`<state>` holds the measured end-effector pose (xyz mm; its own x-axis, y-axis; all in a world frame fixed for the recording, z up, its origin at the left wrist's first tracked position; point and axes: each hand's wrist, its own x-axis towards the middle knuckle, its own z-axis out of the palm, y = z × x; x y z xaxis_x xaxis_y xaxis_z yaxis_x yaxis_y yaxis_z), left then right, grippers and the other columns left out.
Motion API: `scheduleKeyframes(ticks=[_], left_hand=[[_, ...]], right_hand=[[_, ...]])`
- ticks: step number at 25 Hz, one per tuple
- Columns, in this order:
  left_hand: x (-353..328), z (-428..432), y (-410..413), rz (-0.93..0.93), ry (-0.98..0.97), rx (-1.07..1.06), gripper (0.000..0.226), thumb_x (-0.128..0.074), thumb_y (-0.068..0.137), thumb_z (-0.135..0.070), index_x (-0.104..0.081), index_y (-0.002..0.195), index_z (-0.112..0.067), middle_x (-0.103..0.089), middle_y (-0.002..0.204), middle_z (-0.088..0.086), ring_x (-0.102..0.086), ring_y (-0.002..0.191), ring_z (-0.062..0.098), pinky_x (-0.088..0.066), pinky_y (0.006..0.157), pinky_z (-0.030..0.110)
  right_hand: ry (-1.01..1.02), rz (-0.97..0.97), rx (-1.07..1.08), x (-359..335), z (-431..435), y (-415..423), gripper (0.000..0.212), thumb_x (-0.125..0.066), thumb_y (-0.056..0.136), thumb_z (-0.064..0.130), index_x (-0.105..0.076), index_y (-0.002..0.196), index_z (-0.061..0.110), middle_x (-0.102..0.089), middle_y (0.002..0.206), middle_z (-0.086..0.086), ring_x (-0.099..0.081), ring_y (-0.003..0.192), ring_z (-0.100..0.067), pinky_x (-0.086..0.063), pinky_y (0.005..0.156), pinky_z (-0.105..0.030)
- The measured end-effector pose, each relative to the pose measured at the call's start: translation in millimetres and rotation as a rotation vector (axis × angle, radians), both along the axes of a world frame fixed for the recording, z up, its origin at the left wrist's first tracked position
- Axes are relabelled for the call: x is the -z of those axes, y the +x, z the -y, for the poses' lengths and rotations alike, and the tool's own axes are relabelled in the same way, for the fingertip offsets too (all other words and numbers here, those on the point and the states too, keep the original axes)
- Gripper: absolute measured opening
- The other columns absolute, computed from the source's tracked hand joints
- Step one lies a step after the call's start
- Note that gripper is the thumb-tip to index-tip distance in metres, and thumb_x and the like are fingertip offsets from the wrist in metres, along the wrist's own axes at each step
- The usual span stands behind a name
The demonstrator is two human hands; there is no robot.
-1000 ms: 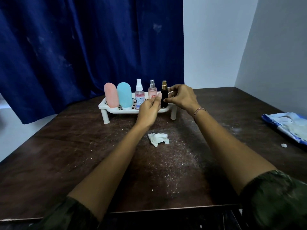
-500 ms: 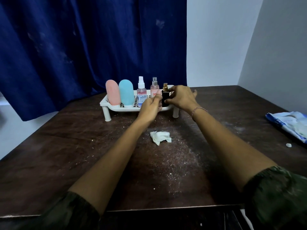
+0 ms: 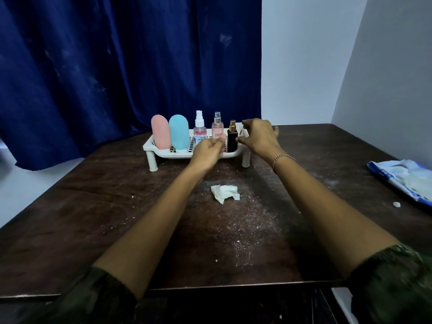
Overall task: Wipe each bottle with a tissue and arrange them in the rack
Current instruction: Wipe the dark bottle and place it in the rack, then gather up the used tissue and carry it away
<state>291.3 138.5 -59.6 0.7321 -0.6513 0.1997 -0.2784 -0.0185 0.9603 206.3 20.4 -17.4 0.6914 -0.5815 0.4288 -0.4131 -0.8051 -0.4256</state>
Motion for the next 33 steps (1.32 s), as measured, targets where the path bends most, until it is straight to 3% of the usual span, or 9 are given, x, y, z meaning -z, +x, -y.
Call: scheduleKeyframes(ticks=[4, 10, 14, 19, 22, 25, 27, 29, 33], left_hand=[[-3, -9, -6, -0.027, -0.026, -0.019, 0.033, -0.044, 0.098, -0.023, -0.058, 0.118, 0.000, -0.064, 0.113, 0.014, -0.060, 0.108, 0.018, -0.045, 0.102, 0.033], [-1, -24, -17, -0.024, 0.025, -0.019, 0.024, -0.046, 0.097, -0.011, -0.061, 0.107, 0.004, -0.066, 0.104, 0.018, -0.064, 0.086, 0.014, -0.053, 0.078, 0.022], [8, -34, -27, 0.082, 0.173, -0.037, 0.022, -0.055, 0.092, -0.007, -0.063, 0.112, -0.001, -0.068, 0.102, 0.011, -0.064, 0.085, 0.013, -0.054, 0.073, 0.022], [12, -48, -37, 0.449, 0.512, -0.132, 0.018, -0.066, 0.085, -0.022, -0.071, 0.102, -0.019, -0.070, 0.106, -0.002, -0.062, 0.099, 0.014, -0.048, 0.091, 0.031], [9, -54, -44, 0.394, 0.531, -0.110, 0.016, -0.066, 0.086, -0.023, -0.072, 0.099, -0.016, -0.070, 0.102, -0.001, -0.061, 0.093, 0.014, -0.047, 0.084, 0.029], [3, -59, -57, 0.130, 0.351, -0.014, 0.019, -0.065, 0.086, -0.018, -0.068, 0.103, -0.010, -0.068, 0.101, 0.004, -0.061, 0.079, 0.014, -0.053, 0.063, 0.027], [-4, -63, -68, -0.077, 0.185, 0.133, 0.027, -0.067, 0.083, -0.007, -0.065, 0.110, -0.005, -0.068, 0.096, 0.008, -0.066, 0.076, 0.013, -0.057, 0.058, 0.021], [-9, -61, -80, -0.094, 0.109, 0.194, 0.035, -0.067, 0.078, 0.006, -0.062, 0.112, 0.001, -0.067, 0.086, 0.007, -0.064, 0.072, 0.010, -0.055, 0.056, 0.016], [-16, -41, -109, -0.136, 0.040, 0.255, 0.037, -0.062, 0.077, 0.015, -0.063, 0.110, 0.000, -0.063, 0.082, 0.007, -0.062, 0.064, 0.007, -0.053, 0.051, 0.013]], right_hand=[[-0.027, 0.170, -0.009, 2, -6, -11, 0.049, -0.069, 0.082, 0.024, -0.054, 0.128, 0.018, -0.060, 0.122, -0.003, -0.047, 0.121, -0.024, -0.028, 0.105, -0.051], [-0.069, 0.191, -0.128, 11, -34, -34, 0.034, -0.070, 0.080, 0.017, -0.064, 0.113, 0.020, -0.064, 0.111, -0.003, -0.055, 0.105, -0.020, -0.045, 0.093, -0.041], [0.036, -0.013, -0.258, 23, -50, -56, 0.021, -0.072, 0.079, 0.016, -0.071, 0.100, 0.014, -0.071, 0.099, -0.003, -0.063, 0.091, -0.012, -0.049, 0.088, -0.027], [0.102, -0.197, -0.299, 39, -60, -69, 0.025, -0.073, 0.078, 0.026, -0.072, 0.097, 0.010, -0.072, 0.095, -0.004, -0.059, 0.081, -0.008, -0.043, 0.075, -0.019], [0.111, -0.205, -0.300, 45, -64, -74, 0.018, -0.072, 0.079, 0.021, -0.072, 0.092, 0.008, -0.071, 0.091, -0.002, -0.061, 0.081, -0.009, -0.043, 0.074, -0.019], [0.216, -0.060, -0.268, 41, -61, -82, 0.017, -0.067, 0.083, 0.016, -0.071, 0.098, 0.007, -0.063, 0.087, 0.005, -0.056, 0.080, -0.007, -0.039, 0.074, -0.016], [0.365, 0.030, -0.250, 36, -52, -90, 0.014, -0.064, 0.086, 0.015, -0.070, 0.095, 0.006, -0.065, 0.086, -0.003, -0.056, 0.079, -0.012, -0.046, 0.076, -0.027], [0.624, 0.099, -0.274, 33, -44, -104, 0.009, -0.060, 0.089, 0.012, -0.067, 0.089, 0.007, -0.065, 0.086, -0.012, -0.057, 0.077, -0.018, -0.051, 0.079, -0.037], [0.759, 0.175, -0.280, 21, -31, -146, 0.007, -0.057, 0.090, 0.008, -0.064, 0.091, 0.010, -0.061, 0.079, -0.004, -0.053, 0.068, -0.011, -0.048, 0.060, -0.020]])
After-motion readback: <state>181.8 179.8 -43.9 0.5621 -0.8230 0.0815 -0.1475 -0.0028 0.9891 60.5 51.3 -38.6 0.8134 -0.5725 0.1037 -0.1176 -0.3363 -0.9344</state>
